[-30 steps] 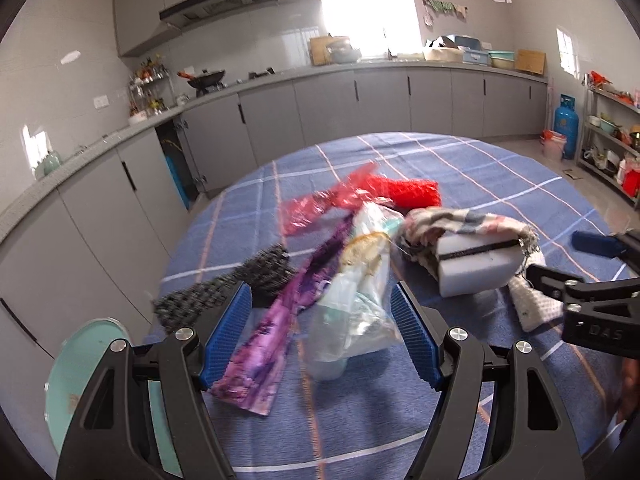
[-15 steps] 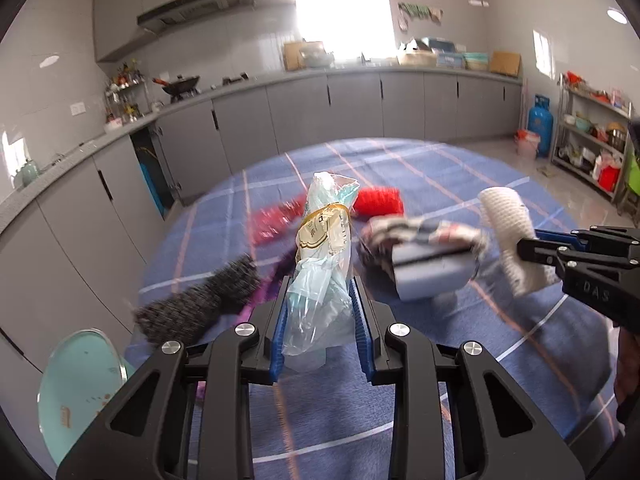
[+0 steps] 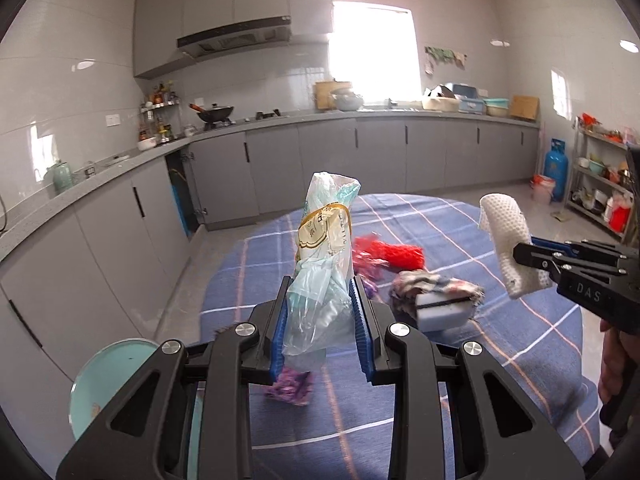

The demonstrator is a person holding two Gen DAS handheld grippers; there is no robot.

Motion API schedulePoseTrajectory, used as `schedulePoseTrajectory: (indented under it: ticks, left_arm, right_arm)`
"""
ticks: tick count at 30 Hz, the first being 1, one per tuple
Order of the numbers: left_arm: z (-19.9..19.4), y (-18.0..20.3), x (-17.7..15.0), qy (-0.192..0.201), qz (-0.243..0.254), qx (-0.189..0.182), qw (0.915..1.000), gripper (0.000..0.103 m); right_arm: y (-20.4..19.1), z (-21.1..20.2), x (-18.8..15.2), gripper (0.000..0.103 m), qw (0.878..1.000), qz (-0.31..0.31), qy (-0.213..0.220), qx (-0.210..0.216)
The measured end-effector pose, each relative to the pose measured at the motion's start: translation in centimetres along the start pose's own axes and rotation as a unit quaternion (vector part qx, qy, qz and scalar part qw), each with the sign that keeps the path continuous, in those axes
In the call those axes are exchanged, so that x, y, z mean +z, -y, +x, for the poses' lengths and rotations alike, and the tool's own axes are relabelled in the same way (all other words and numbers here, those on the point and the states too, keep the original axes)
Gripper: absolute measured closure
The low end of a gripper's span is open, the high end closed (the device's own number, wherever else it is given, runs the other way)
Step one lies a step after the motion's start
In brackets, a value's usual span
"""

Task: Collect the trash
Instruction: 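Carry the clear bag and white sponge over the teal bin and release both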

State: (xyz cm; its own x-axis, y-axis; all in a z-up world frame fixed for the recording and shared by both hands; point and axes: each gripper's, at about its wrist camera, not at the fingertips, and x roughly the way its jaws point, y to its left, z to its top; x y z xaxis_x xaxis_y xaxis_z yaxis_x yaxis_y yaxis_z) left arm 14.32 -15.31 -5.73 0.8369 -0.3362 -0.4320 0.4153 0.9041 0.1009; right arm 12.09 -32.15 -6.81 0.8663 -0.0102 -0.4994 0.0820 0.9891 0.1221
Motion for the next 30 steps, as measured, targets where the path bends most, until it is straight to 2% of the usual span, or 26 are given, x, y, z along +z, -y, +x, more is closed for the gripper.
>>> schedulePoseTrajectory:
  ticks: [14,30]
  left_arm:
    - [-3.1,-5.1,0.2,0.013,-0.022,0.052,0.9983,0.074]
    - [-5.0,-10.9,-1.6,0.004,-0.044,0.113,0.9926,0.074]
  right_arm:
    - [-7.4,1.5,1.8,0.089,0.995,-0.041,0.033,0.079]
    - [-13.6,3.4,2.9,0.089,0.988,-0.074,0.038,0.132]
